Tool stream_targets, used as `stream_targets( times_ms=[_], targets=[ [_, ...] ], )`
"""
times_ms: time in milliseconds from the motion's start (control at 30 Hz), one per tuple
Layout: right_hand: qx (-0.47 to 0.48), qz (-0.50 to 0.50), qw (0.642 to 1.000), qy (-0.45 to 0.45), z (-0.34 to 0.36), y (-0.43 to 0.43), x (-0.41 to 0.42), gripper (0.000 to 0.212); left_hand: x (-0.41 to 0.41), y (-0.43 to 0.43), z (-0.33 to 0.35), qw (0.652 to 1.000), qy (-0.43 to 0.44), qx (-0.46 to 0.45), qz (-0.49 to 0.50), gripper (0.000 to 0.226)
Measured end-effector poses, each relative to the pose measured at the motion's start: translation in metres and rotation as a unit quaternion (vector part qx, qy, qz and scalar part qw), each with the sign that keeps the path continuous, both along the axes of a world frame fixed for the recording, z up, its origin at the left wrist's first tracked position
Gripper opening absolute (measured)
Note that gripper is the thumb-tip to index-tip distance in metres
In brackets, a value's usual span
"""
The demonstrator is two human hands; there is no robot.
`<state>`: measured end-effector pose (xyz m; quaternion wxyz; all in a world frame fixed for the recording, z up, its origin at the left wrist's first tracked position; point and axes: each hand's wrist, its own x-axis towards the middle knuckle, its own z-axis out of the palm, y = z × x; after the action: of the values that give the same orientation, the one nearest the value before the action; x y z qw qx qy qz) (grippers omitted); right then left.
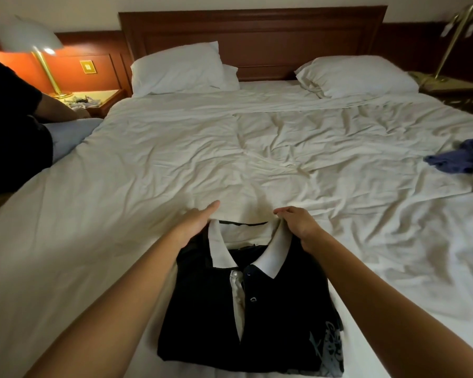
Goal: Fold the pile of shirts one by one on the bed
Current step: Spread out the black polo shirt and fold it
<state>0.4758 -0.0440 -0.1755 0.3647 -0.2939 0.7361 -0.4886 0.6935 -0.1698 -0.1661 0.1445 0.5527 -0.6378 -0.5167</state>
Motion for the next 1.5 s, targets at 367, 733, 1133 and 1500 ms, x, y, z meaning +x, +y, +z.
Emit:
stream_targets(
  times_ms=[367, 733, 1133, 1500],
  targets=[
    [0.000, 0.118, 0.928, 0.353, 0.000, 0.008, 0.003, 0.024, -0.010, 0.005, 0.017, 0.958, -0.205, -0.163, -0.113, 0.034],
    [0.035, 0.148, 0.926, 0.345, -0.002, 0.009, -0.002, 0.020, -0.004, 0.008, 0.015, 0.903, -0.266, -0.277, -0.194, 0.044],
    [0.045, 0.082, 0.935, 0.341, -0.018, 0.021, 0.002, 0.042, 0.007, 0.017, -0.015, 0.986, -0.066, -0.150, -0.033, 0.047],
    [0.062, 0.125, 0.918, 0.371, -0.025, 0.060, 0.013, 0.061, 0.029, 0.058, -0.026, 0.956, -0.120, -0.238, -0.127, 0.074]
  ],
)
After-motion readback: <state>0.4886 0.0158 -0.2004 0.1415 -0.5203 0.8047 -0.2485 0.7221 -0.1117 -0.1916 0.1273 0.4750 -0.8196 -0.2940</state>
